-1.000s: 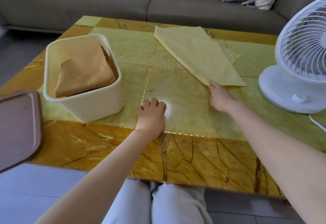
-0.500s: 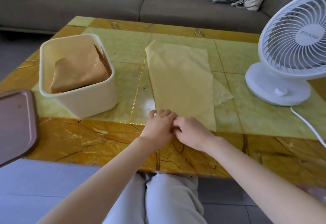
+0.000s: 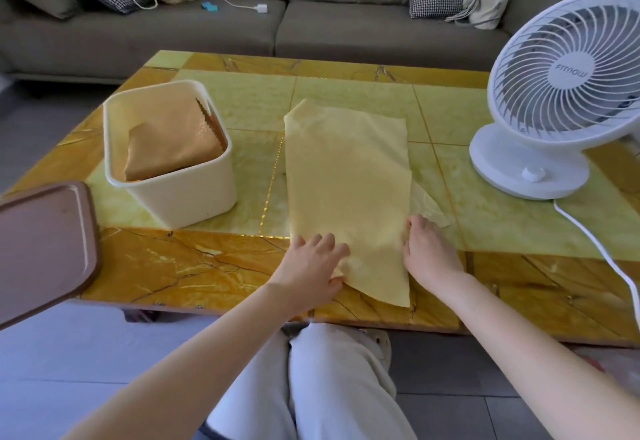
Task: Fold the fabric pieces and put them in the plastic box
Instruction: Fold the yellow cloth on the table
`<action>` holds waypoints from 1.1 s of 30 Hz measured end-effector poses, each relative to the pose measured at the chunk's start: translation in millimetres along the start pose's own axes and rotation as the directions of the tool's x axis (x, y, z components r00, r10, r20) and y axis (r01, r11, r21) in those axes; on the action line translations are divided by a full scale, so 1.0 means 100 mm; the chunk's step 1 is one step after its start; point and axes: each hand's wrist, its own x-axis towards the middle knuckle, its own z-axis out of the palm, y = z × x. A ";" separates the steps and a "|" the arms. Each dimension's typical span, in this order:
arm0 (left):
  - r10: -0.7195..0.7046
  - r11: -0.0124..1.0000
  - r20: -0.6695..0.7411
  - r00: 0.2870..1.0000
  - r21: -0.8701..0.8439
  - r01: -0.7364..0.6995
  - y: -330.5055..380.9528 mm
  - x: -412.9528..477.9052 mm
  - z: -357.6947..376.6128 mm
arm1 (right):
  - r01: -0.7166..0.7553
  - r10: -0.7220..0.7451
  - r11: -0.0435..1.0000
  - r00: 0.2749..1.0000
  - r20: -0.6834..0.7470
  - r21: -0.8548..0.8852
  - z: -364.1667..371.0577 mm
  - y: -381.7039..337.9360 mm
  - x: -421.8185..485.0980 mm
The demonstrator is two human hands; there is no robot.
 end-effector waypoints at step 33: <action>-0.120 0.860 -0.157 0.980 -0.510 0.024 1.14 0.10 -0.46 | -0.250 0.247 0.963 0.968 -0.049 -0.096 -0.39 0.75 -1.26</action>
